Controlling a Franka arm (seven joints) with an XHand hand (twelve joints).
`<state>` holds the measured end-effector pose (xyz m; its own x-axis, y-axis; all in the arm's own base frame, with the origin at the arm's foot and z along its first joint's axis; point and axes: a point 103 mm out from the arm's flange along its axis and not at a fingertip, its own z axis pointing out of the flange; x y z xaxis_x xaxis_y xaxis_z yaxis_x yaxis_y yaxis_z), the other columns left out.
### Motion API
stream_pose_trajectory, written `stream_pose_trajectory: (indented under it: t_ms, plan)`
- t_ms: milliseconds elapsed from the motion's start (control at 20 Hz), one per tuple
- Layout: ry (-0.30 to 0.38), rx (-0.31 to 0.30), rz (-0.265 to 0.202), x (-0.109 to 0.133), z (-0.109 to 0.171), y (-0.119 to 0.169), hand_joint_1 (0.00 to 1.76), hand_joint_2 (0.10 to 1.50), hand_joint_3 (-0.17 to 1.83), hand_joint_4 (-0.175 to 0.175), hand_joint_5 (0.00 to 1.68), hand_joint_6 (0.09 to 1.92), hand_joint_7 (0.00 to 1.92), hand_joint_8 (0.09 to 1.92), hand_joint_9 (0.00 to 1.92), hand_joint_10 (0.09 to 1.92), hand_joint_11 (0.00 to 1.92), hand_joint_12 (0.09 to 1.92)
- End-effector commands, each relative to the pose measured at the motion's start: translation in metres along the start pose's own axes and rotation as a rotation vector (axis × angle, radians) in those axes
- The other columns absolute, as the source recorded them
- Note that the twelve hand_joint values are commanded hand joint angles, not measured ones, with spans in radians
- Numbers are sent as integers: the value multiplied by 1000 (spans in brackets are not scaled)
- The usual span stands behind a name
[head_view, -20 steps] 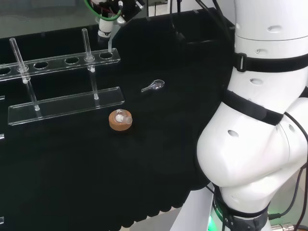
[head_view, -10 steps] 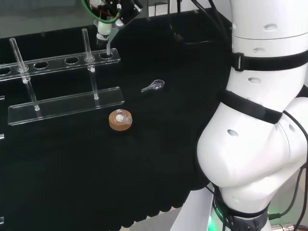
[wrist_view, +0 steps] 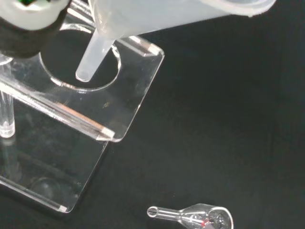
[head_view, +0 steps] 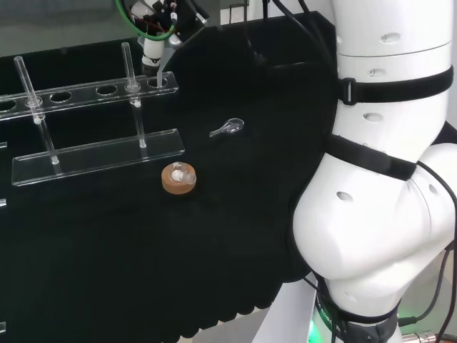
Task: Put the funnel back on the funnel stand.
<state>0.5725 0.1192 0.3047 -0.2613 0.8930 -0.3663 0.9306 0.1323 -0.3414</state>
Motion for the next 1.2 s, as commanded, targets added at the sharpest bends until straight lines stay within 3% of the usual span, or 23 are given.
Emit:
stream_pose_trajectory:
  t_ms: [50, 100, 200, 250, 350, 550, 700, 850, 1050, 1200]
  plan:
    - [23, 21, -11, 3, 18, 7, 1041, 1018, 99, 175, 1064, 884, 937, 640, 1321, 180, 974, 957]
    - [22, 21, -11, 3, 18, 6, 1037, 1020, 100, 175, 1057, 895, 935, 641, 1316, 176, 966, 961]
    - [24, 20, -10, 4, 19, 6, 933, 968, 110, 52, 1011, 874, 929, 642, 1312, 164, 945, 979]
    - [25, 20, -9, 5, 20, 7, 902, 925, 172, 12, 991, 871, 925, 645, 1311, 155, 935, 991]
    - [31, 18, -10, 7, 23, 8, 871, 813, 385, -25, 957, 871, 913, 654, 1307, 140, 913, 1011]
    - [44, 9, -13, 8, 29, 9, 840, 700, 609, -39, 889, 874, 879, 669, 1273, 131, 846, 1066]
    - [68, 8, -22, 7, 31, 8, 800, 675, 645, -34, 695, 833, 750, 686, 1159, 107, 724, 1144]
    - [89, 25, -30, 7, 33, 6, 743, 651, 658, -29, 457, 591, 509, 690, 976, 87, 552, 1249]
    - [117, 18, -35, 7, 31, 0, 669, 643, 597, -12, 275, 188, 202, 667, 739, 87, 374, 1364]
    - [129, 15, -33, 5, 27, -7, 624, 640, 551, 2, 201, 87, 97, 637, 634, 87, 310, 1405]
